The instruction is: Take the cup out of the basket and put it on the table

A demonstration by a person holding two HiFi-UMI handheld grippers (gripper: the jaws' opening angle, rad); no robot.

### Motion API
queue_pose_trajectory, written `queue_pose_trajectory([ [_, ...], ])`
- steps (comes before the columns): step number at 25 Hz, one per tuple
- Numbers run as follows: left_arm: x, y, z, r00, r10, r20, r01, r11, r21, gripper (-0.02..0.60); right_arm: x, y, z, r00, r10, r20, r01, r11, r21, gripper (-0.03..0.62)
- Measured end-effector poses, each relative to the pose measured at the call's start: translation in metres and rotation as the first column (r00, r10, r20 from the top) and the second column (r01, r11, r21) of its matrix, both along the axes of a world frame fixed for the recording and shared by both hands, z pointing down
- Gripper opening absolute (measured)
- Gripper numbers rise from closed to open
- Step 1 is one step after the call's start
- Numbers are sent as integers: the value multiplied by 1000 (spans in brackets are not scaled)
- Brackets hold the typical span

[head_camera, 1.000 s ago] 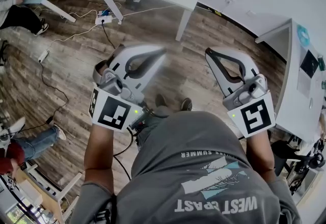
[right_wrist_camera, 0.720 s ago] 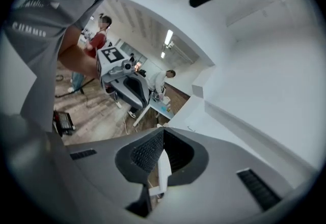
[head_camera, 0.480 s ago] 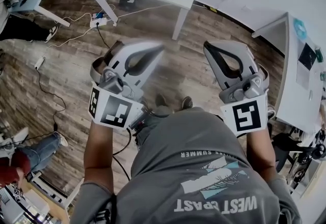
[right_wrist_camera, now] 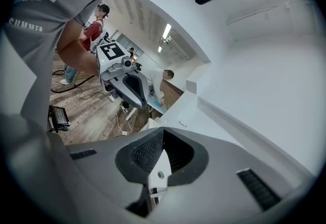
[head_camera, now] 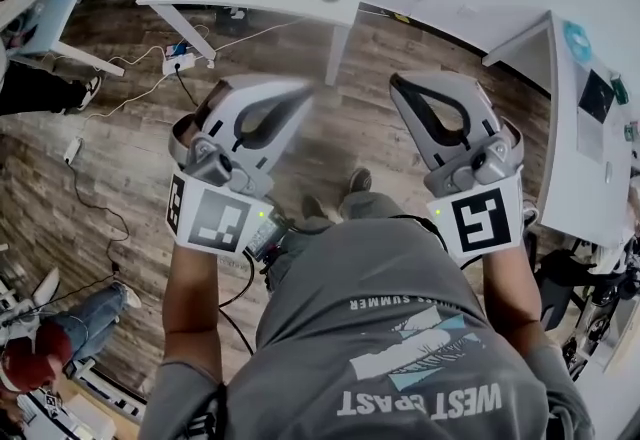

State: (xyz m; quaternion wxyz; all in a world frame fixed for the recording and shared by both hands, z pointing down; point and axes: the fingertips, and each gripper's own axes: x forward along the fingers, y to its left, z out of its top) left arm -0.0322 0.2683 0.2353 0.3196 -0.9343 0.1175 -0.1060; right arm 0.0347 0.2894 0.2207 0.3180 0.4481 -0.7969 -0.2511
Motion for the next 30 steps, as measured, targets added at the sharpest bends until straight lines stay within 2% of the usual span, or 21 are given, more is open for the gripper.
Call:
queue_pose_trajectory([
  [5, 34, -15, -2, 999, -18, 33, 19, 1000, -1, 9, 36, -19, 0, 1000, -12, 27, 11, 1000, 5, 11],
  [8, 55, -27, -10, 1000, -10, 13, 10, 1000, -3, 9, 58, -35, -3, 999, -33, 33, 32, 999, 23, 12],
  [11, 71, -34, -13, 1000, -2, -18, 2, 1000, 26, 9, 76, -47, -3, 998, -59, 30, 58, 997, 40, 12],
  [14, 89, -39, -12, 1000, -4, 7, 4, 999, 50, 9, 92, -55, -2, 996, -82, 31, 81, 995, 50, 12],
  [17, 106, -47, -22, 1000, 0, -2, 0, 997, 81, 9, 104, -64, -1, 995, -92, 32, 90, 994, 54, 12],
  [21, 110, -59, -18, 999, 1, 37, -4, 996, 93, 9, 111, -77, 0, 995, -87, 40, 85, 995, 53, 12],
  [30, 102, -109, -20, 998, 57, 33, -61, 988, 139, 9, 99, -129, 1, 999, -40, 26, 39, 998, 43, 11],
])
